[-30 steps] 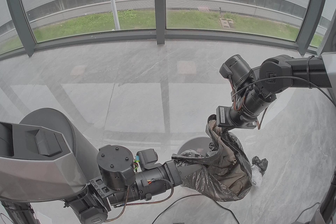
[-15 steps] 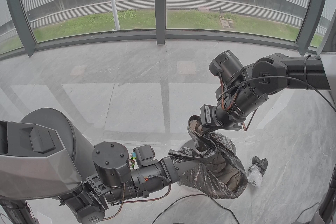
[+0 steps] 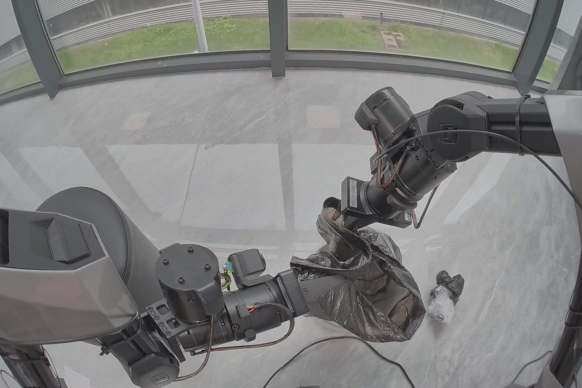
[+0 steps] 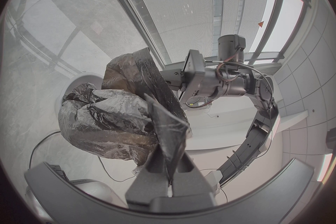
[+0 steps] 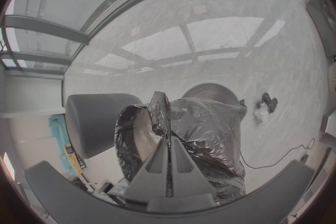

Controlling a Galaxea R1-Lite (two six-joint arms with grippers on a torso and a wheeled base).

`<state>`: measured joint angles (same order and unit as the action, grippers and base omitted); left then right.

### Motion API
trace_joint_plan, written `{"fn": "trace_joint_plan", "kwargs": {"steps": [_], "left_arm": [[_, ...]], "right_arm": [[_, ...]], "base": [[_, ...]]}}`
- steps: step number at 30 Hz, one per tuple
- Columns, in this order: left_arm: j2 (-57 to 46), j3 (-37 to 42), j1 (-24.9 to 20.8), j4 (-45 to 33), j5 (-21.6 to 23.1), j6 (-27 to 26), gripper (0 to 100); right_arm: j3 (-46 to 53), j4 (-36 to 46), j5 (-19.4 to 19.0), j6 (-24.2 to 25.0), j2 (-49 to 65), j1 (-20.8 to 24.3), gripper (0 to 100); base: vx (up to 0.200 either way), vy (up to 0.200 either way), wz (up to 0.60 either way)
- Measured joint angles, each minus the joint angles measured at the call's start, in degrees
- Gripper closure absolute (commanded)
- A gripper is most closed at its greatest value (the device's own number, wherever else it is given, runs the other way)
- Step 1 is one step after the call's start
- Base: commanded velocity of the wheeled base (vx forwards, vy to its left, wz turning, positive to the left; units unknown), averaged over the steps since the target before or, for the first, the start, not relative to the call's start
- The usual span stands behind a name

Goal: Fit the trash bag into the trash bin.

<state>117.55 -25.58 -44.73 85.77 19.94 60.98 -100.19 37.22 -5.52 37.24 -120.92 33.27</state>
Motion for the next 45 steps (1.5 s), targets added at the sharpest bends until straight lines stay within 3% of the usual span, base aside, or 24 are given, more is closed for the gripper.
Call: {"fn": "trace_joint_plan", "kwargs": {"steps": [10, 18, 26, 33, 45], "left_arm": [[0.6, -0.4, 0.0, 0.0, 0.0, 0.0, 100], [3.2, -3.2, -0.2, 0.0, 0.1, -0.4, 100], [6.0, -6.4, 0.1, 0.0, 0.1, -4.3, 100], [7.5, -7.3, 0.5, -0.1, 0.1, -4.4, 100], [12.9, -14.5, 0.7, -0.1, -2.2, -4.4, 100]], "right_arm": [[0.2, 0.9, 9.3, -1.7, -2.2, -5.5, 100], [0.2, 0.5, 9.9, -3.6, -2.4, -7.3, 100], [0.3, -0.2, 8.3, -5.5, -1.8, -5.9, 100], [1.7, -0.2, 15.0, -6.9, -4.0, -4.8, 100], [3.5, -3.9, 17.2, -9.1, -6.9, -6.2, 100]], "base": [[0.0, 0.0, 0.0], [0.0, 0.0, 0.0], [0.0, 0.0, 0.0], [0.0, 0.0, 0.0], [0.0, 0.0, 0.0]]}}
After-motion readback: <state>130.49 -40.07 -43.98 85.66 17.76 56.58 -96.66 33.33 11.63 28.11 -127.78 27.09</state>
